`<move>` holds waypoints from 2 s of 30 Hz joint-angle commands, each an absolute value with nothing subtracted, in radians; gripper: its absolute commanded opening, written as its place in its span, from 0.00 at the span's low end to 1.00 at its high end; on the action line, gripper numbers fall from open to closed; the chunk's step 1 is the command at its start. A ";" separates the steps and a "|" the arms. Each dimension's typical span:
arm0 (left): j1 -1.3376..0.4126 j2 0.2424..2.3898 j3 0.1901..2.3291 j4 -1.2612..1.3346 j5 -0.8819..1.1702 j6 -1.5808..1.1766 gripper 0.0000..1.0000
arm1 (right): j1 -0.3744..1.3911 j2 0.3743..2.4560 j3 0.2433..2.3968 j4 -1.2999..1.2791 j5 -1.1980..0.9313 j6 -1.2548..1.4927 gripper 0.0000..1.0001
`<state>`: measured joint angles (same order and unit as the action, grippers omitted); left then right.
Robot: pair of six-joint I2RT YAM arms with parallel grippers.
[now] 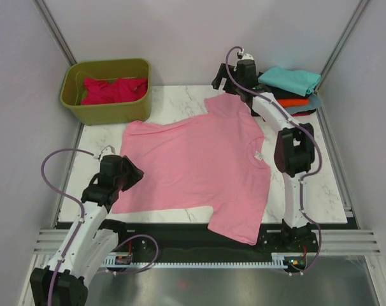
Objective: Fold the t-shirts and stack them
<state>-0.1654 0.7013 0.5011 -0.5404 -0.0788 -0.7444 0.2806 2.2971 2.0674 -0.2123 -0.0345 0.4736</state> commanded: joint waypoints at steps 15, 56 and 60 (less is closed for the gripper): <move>-0.190 1.279 0.590 -0.092 -0.057 -0.701 0.56 | 0.313 1.686 1.032 -0.137 -0.058 0.414 0.98; 0.158 0.926 0.423 -0.413 -0.183 -0.805 0.62 | 0.195 1.551 1.010 -0.157 -0.150 0.477 0.98; 0.179 1.003 0.387 -0.332 -0.179 -0.818 0.61 | 0.253 1.431 0.894 -0.127 -0.167 0.494 0.98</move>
<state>0.1696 0.9752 0.4126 -0.4236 -0.2249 -0.7818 0.2096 1.4982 0.9546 -0.1726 -0.1337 0.4572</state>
